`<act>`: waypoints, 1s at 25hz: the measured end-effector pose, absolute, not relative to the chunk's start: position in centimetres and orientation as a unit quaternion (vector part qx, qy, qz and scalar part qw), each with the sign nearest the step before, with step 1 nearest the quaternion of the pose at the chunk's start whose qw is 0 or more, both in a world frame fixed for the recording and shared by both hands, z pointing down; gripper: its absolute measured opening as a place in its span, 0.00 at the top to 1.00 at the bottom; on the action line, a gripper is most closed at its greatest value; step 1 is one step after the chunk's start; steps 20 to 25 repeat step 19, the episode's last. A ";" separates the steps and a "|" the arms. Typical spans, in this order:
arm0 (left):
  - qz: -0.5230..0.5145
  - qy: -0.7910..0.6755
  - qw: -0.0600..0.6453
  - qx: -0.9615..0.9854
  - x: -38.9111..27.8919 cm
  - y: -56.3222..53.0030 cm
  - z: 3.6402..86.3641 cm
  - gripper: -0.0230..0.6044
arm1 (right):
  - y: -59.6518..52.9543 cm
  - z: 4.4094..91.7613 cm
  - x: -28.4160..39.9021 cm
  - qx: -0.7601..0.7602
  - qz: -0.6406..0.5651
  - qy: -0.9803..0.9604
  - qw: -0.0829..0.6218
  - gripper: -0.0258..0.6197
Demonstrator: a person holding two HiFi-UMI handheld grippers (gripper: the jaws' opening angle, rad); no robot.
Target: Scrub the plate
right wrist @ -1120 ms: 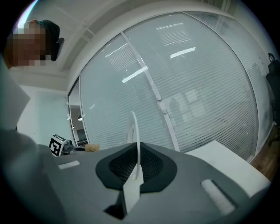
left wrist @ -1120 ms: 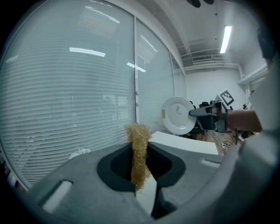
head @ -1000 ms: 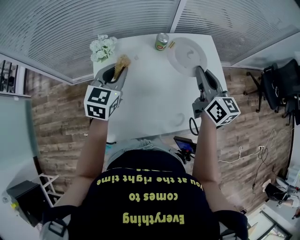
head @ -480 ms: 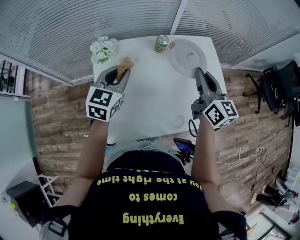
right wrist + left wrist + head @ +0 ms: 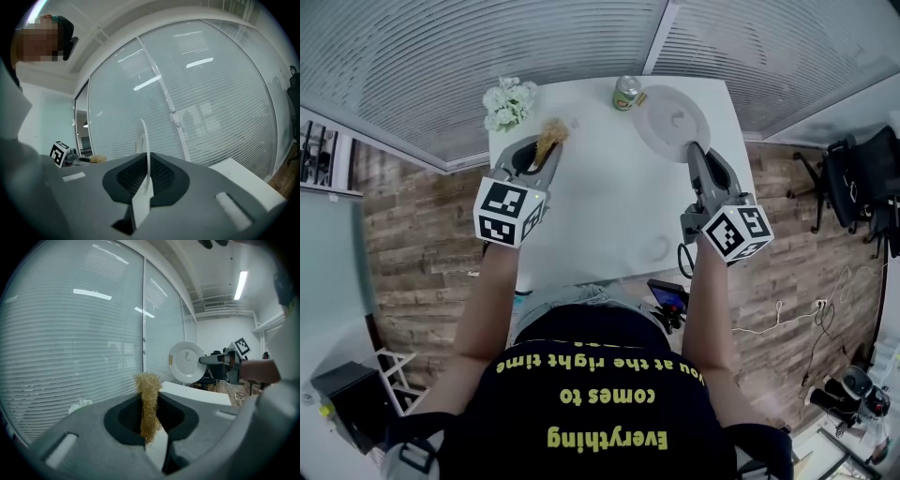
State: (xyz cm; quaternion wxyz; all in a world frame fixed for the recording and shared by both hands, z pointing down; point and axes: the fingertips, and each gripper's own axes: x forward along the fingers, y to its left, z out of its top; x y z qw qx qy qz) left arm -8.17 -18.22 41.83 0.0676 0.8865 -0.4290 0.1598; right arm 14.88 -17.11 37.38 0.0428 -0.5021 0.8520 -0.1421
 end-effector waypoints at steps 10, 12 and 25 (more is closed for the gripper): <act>0.160 -0.430 0.064 0.886 -8.3 -18.8 42.0 0.87 | -17.8 37.5 14.9 -0.504 -0.141 0.851 0.042 0.94; 0.159 -0.430 0.064 0.886 -8.4 -18.8 41.9 0.86 | -17.9 37.4 14.8 -0.504 -0.140 0.851 0.042 0.94; 0.160 -0.430 0.064 0.886 -8.4 -19.1 41.9 0.86 | -18.2 37.3 14.6 -0.503 -0.142 0.852 0.042 0.94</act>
